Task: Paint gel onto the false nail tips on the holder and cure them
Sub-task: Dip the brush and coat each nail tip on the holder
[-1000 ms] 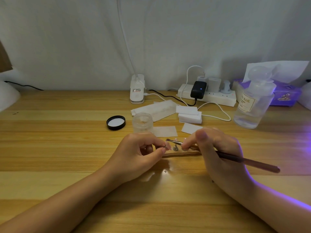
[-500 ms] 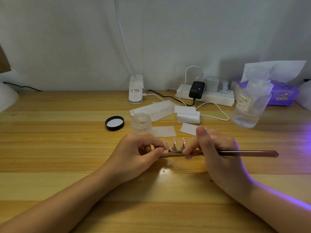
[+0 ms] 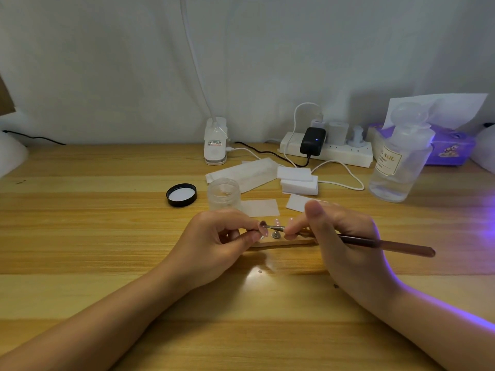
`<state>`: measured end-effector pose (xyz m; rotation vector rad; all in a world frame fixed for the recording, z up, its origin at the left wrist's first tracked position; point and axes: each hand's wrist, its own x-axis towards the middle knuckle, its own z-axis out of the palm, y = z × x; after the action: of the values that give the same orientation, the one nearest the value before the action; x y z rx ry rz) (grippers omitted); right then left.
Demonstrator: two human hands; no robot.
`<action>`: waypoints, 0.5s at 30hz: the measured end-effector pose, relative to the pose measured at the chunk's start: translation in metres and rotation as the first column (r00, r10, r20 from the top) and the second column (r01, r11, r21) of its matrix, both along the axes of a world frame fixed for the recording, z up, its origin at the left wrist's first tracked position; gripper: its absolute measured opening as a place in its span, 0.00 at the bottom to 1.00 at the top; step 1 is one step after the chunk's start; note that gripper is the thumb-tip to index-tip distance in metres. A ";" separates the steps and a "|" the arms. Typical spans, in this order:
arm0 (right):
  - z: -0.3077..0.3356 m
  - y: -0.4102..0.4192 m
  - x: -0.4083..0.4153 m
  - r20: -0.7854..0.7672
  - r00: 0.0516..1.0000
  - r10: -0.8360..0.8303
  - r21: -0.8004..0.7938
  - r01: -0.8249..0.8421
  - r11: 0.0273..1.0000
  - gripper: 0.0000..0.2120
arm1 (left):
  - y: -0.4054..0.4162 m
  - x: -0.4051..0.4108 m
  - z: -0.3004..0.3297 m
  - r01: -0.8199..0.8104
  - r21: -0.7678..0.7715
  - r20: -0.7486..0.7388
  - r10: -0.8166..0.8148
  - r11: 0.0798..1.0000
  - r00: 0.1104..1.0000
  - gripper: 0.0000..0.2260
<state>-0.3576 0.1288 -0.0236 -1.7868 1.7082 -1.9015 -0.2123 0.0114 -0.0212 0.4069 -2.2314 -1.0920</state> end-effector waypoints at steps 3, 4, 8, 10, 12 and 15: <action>0.000 0.000 0.000 0.020 1.000 0.006 -0.007 -0.006 1.000 0.21 | 0.000 0.000 0.001 -0.005 -0.005 -0.004 0.005 1.000 1.000 0.11; 0.000 0.001 0.000 0.029 1.000 0.007 -0.004 -0.007 1.000 0.21 | 0.001 0.000 0.001 -0.007 -0.006 -0.006 0.007 1.000 1.000 0.12; -0.002 0.001 -0.001 0.069 0.997 0.018 0.029 -0.020 0.999 0.26 | 0.001 0.000 0.001 -0.007 -0.028 0.006 0.007 1.000 1.000 0.13; -0.002 0.002 -0.001 0.081 0.997 0.018 0.034 -0.021 0.999 0.27 | 0.000 0.000 0.001 -0.007 -0.022 0.006 0.007 1.000 1.000 0.12; -0.001 0.003 -0.001 0.108 0.994 0.010 0.005 -0.011 1.000 0.28 | 0.000 0.000 0.000 -0.008 -0.017 0.001 0.008 1.000 1.000 0.10; 0.000 0.003 -0.001 0.106 0.994 0.005 -0.053 0.001 0.999 0.26 | 0.001 0.000 0.001 0.001 -0.004 -0.011 -0.001 1.000 1.000 0.08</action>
<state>-0.3585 0.1315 -0.0233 -1.6699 1.6360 -2.0200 -0.2125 0.0123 -0.0203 0.3969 -2.2245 -1.0872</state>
